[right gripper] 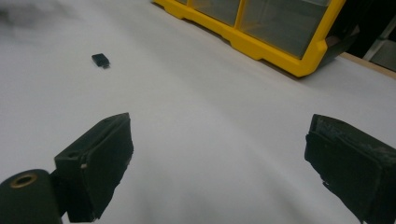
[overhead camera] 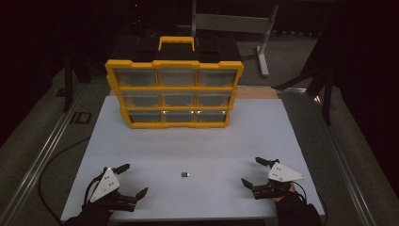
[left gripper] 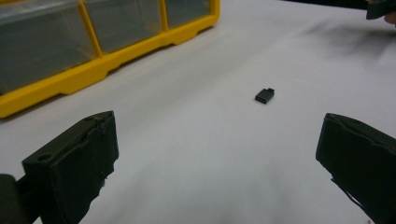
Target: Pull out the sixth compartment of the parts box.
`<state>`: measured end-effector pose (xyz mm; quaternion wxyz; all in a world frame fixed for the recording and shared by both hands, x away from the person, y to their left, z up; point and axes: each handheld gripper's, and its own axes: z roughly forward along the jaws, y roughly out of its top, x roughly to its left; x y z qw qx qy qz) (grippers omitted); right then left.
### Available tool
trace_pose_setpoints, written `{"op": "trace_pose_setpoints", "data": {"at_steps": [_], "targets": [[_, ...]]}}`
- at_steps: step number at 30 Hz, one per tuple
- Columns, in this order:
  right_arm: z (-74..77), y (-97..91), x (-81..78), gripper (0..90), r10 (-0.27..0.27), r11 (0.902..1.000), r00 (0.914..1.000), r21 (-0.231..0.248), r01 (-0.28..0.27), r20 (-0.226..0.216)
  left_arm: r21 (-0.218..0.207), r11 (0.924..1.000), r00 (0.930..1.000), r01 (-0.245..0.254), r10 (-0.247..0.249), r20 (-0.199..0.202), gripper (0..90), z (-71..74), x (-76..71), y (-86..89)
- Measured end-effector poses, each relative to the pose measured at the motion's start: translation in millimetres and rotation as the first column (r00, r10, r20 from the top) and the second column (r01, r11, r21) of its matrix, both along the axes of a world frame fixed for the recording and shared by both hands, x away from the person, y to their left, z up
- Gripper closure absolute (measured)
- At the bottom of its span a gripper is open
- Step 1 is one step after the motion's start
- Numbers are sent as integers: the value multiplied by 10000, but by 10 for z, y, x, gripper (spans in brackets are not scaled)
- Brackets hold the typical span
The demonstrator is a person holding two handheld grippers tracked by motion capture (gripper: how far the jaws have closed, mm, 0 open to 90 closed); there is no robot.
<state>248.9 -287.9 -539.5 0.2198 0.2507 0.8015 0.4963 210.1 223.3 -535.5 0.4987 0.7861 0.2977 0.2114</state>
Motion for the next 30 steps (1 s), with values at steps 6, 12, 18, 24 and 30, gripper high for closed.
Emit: {"op": "trace_pose_setpoints", "data": {"at_steps": [6, 12, 18, 24, 30], "targets": [[-3, 26, -20, 77, 109, 9997, 9999, -240, -111, -106, 116, 9999, 10000, -45, 44, 63, 0, 1, 0, -9], [-48, 64, -15, 77, 584, 9972, 9968, -429, -608, -543, 124, 9999, 9999, -66, 64, 136, 0, 5, 2, -17], [-28, 95, -32, 77, 760, 9954, 9950, -536, -796, -655, 75, 10000, 9999, -44, 43, 164, 0, 3, -8, -6], [-14, 145, -35, 77, 1132, 9908, 9882, -631, -1200, -1029, 2, 10000, 9999, 65, -65, 158, 0, 1, -4, -1], [53, 159, -60, 77, 1182, 9913, 9891, -468, -1226, -874, -4, 10000, 9998, 82, -82, 160, 0, 4, -12, 0]]}}
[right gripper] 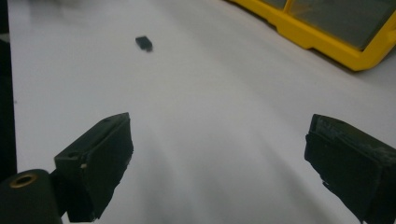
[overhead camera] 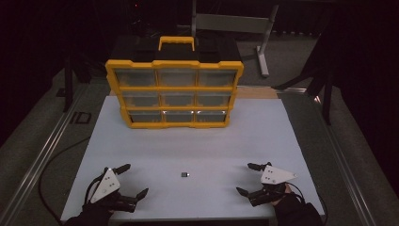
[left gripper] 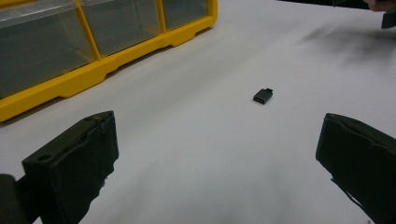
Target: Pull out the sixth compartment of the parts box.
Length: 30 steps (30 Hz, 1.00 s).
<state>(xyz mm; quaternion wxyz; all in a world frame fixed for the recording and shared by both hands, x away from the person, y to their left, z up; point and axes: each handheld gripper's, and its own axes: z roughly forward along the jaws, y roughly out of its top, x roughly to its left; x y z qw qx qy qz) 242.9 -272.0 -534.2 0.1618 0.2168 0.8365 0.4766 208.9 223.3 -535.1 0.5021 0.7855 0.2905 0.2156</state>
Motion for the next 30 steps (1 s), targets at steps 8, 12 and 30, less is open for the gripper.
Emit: {"op": "trace_pose_setpoints", "data": {"at_steps": [8, 12, 30], "targets": [[129, -11, -16, 77, -124, 9998, 9996, 137, 120, 234, -68, 10000, 10000, 33, -34, -33, 0, -1, 5, -2], [269, -22, -17, 78, -238, 9995, 9974, 205, 224, 677, -78, 10000, 10000, 24, -25, -46, 0, -2, 7, -1], [827, -16, 115, 78, -232, 9997, 9755, 66, 223, 2186, -153, 9999, 9999, 56, -57, -121, 0, -4, 12, 0]]}}
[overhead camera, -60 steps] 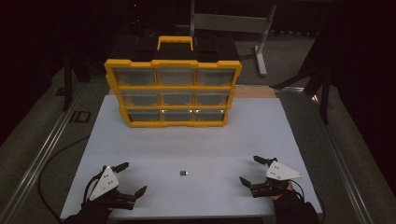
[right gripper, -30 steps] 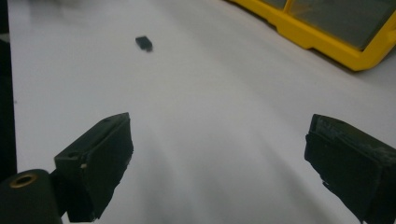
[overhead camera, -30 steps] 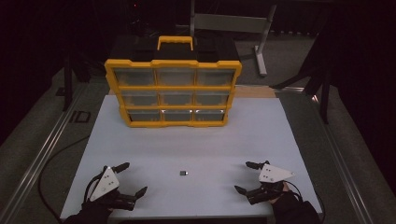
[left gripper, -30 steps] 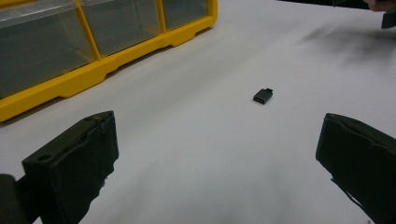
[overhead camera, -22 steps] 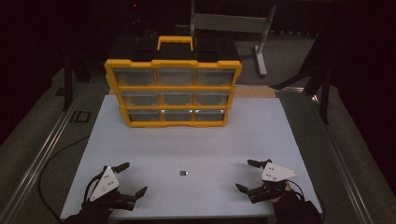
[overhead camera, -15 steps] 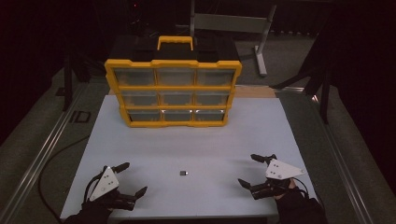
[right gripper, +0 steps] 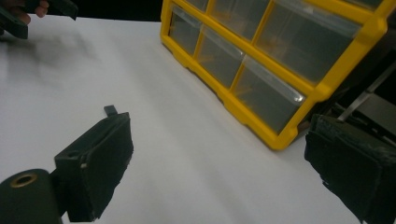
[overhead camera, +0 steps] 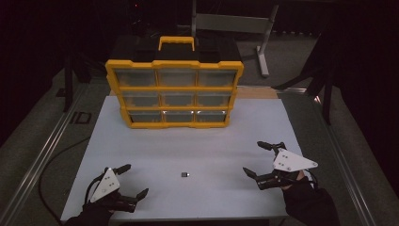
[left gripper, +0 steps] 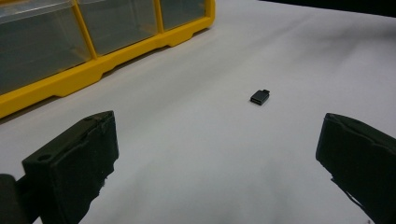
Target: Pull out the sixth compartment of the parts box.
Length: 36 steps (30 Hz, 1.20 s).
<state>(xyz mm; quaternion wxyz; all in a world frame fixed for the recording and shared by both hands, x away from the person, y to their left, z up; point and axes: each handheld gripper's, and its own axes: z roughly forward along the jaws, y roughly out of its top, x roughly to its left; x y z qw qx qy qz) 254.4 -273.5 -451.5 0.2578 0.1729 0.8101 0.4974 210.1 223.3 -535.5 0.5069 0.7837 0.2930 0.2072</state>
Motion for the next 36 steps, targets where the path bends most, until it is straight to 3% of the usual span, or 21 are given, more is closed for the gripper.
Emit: {"op": "trace_pose_setpoints", "data": {"at_steps": [14, 36], "targets": [[227, 208, 141, 78, 589, 9978, 9949, -338, -563, 815, -29, 10000, 10000, 48, -48, -5, 0, -1, -1, -5], [464, 583, 450, 83, 1361, 9868, 9677, -1156, -1135, 2121, 9, 9999, 9999, 100, -100, 8, 0, 0, -6, -6]]}}
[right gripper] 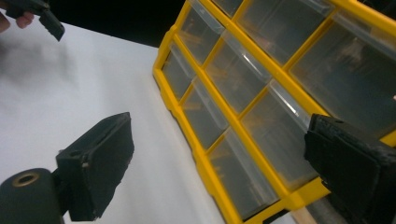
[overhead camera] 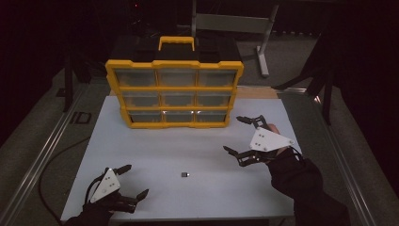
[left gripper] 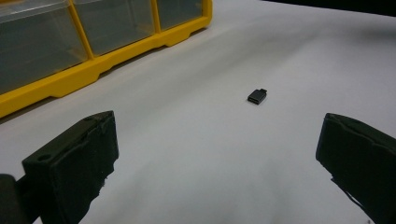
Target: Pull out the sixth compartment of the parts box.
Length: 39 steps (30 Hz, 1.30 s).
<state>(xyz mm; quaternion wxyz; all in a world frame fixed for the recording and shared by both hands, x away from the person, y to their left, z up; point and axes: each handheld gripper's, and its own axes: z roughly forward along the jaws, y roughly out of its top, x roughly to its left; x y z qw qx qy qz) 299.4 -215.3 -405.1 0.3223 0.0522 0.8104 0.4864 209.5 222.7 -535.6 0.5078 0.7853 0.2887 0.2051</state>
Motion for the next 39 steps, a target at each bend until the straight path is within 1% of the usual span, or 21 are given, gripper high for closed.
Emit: {"op": "trace_pose_setpoints", "data": {"at_steps": [3, 8, 15, 17, 19, 20, 22, 23, 25, 26, 30, 32, 34, 37, 39], "targets": [[27, 57, 43, 83, 103, 9998, 9997, -186, -100, 214, -10, 10000, 10000, -12, 12, 11, 0, 2, 0, 4], [49, 164, 104, 84, 408, 9980, 9984, -493, -388, 393, 3, 10000, 10000, 2, -2, 11, 0, 2, -3, 1], [59, 275, 184, 84, 531, 9953, 9957, -851, -465, 764, -6, 10000, 10000, 14, -14, 24, 0, 4, -3, 4], [59, 299, 212, 84, 653, 9935, 9949, -980, -577, 769, 9, 10000, 10000, 22, -22, 37, 0, 6, -4, 6], [52, 323, 245, 84, 677, 9914, 9929, -1180, -560, 978, 0, 10000, 10000, 29, -29, 43, 0, 6, -4, 7], [50, 334, 262, 84, 703, 9906, 9924, -1240, -575, 1009, 2, 10000, 10000, 24, -24, 37, 0, 6, -3, 7], [54, 353, 301, 84, 713, 9893, 9901, -1351, -548, 1211, 0, 10000, 10000, 31, -31, 40, 0, 6, -3, 8], [57, 362, 316, 84, 719, 9888, 9900, -1391, -547, 1213, -3, 10000, 10000, 36, -36, 46, 0, 7, -4, 8], [66, 381, 358, 84, 701, 9873, 9883, -1506, -495, 1351, -9, 10000, 10000, 34, -34, 46, 0, 7, -4, 8], [71, 387, 377, 109, 693, 9870, 9888, -1530, -487, 1321, -21, 10000, 10000, 35, -35, 48, 0, 7, -5, 8], [81, 413, 455, 109, 627, 9861, 9884, -1611, -400, 1382, -33, 10000, 10000, 42, -42, 56, 0, 6, -5, 7], [83, 424, 489, 109, 632, 9833, 9858, -1788, -348, 1557, -18, 10000, 10000, 41, -41, 51, 0, 6, -5, 7], [88, 433, 527, 110, 560, 9810, 9857, -1924, -247, 1592, -42, 10000, 10000, 44, -43, 44, 0, 6, -7, 5], [96, 450, 574, 111, 487, 9778, 9832, -2095, -110, 1758, -41, 10000, 10000, 45, -45, 38, 0, 6, -7, 6], [102, 462, 602, 115, 524, 9763, 9810, -2163, -110, 1868, -41, 10000, 10000, 26, -25, 43, 0, 6, -7, 6]]}}
